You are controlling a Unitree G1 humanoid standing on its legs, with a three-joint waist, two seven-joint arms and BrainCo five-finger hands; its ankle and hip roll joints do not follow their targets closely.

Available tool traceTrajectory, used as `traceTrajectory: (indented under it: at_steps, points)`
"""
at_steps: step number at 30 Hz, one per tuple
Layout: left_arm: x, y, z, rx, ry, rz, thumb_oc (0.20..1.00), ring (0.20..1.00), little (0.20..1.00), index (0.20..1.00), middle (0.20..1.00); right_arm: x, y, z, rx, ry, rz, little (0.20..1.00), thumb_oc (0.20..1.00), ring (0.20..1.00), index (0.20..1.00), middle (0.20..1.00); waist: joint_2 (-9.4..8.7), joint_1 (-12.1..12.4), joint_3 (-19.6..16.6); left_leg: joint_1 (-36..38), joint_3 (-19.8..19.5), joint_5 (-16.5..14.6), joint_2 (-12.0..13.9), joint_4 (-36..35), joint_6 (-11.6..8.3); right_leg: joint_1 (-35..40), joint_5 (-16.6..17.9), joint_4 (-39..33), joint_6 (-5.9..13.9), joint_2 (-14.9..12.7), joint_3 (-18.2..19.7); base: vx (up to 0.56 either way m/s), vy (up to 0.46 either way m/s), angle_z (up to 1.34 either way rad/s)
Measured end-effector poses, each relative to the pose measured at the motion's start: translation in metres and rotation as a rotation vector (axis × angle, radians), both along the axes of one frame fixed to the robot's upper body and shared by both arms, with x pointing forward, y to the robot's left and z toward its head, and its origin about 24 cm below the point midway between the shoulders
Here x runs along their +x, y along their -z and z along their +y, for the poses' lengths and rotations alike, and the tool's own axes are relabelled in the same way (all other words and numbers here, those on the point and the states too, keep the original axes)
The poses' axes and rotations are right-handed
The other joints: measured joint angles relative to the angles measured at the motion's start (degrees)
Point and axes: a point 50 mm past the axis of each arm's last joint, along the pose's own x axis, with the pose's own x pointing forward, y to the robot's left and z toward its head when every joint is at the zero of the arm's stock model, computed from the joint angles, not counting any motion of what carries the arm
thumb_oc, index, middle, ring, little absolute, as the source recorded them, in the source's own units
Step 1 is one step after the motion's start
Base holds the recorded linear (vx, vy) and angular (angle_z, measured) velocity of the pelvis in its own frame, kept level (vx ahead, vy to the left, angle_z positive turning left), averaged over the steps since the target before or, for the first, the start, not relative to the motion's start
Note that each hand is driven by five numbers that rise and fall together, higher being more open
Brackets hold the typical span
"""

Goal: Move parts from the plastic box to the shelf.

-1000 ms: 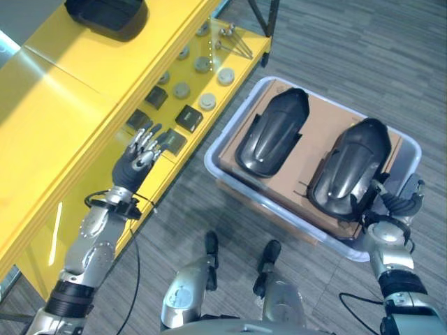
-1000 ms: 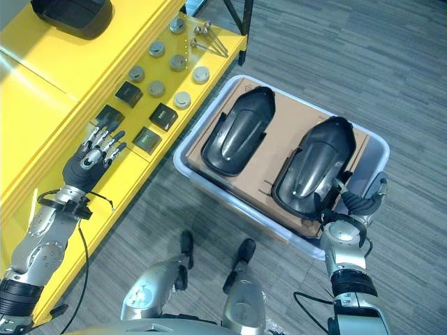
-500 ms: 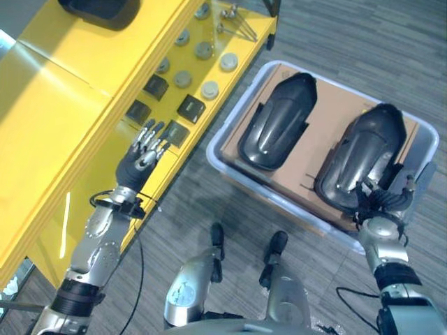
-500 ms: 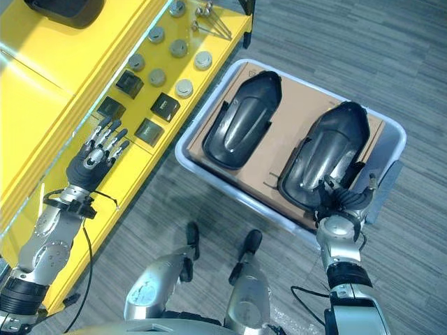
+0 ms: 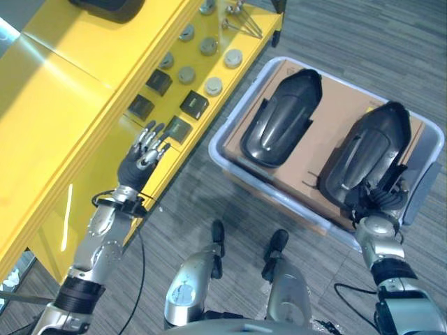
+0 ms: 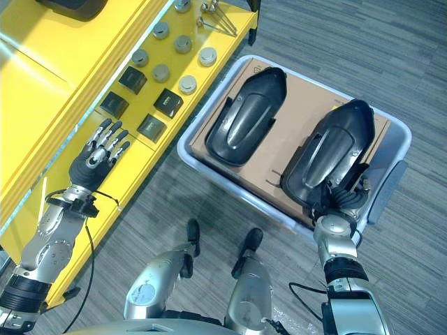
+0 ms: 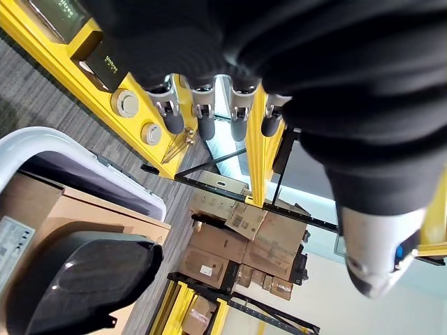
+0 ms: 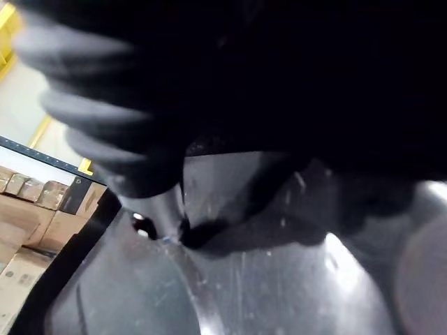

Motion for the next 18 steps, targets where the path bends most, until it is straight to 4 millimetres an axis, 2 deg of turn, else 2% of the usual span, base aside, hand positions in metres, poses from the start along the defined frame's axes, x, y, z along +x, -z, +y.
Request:
traceTrajectory:
  at_steps: [8, 15, 18]
  points:
    - [-0.0008, 0.0009, -0.0001, 0.002, 0.007, 0.001, 1.0, 1.0, 1.0, 1.0, 1.0, -0.0063, 0.0018, -0.0081, 0.041, 0.059, -0.016, 0.2, 0.2, 0.2, 0.2, 0.2, -0.01, -0.5, 0.0, 0.4, -0.2, 0.0, 0.3, 0.5, -0.06, 0.0, -0.7, 1.6, -0.14, 0.0, 0.0, 0.0, 0.0, 0.0]
    - [-0.0012, 0.0008, -0.0007, 0.005, 0.021, -0.005, 1.0, 1.0, 1.0, 1.0, 1.0, -0.0074, 0.0027, -0.0076, 0.04, 0.06, -0.023, 0.2, 0.2, 0.2, 0.2, 0.2, -0.07, -0.5, 0.0, 0.9, -0.1, -0.1, 0.5, 0.5, -0.14, 0.2, -1.2, 2.0, -0.32, 0.1, 0.1, 0.0, 0.0, 0.0]
    - [-0.0016, 0.0006, -0.0015, 0.007, 0.036, -0.01, 1.0, 1.0, 1.0, 1.0, 1.0, -0.0072, -0.0027, -0.0046, 0.029, 0.055, -0.055, 0.2, 0.2, 0.2, 0.2, 0.2, -0.19, -0.6, -0.1, 1.6, -0.1, -0.1, 0.5, 0.5, -0.14, 0.8, -1.1, 1.9, -0.32, 0.2, 0.1, 0.04, -0.018, -0.01]
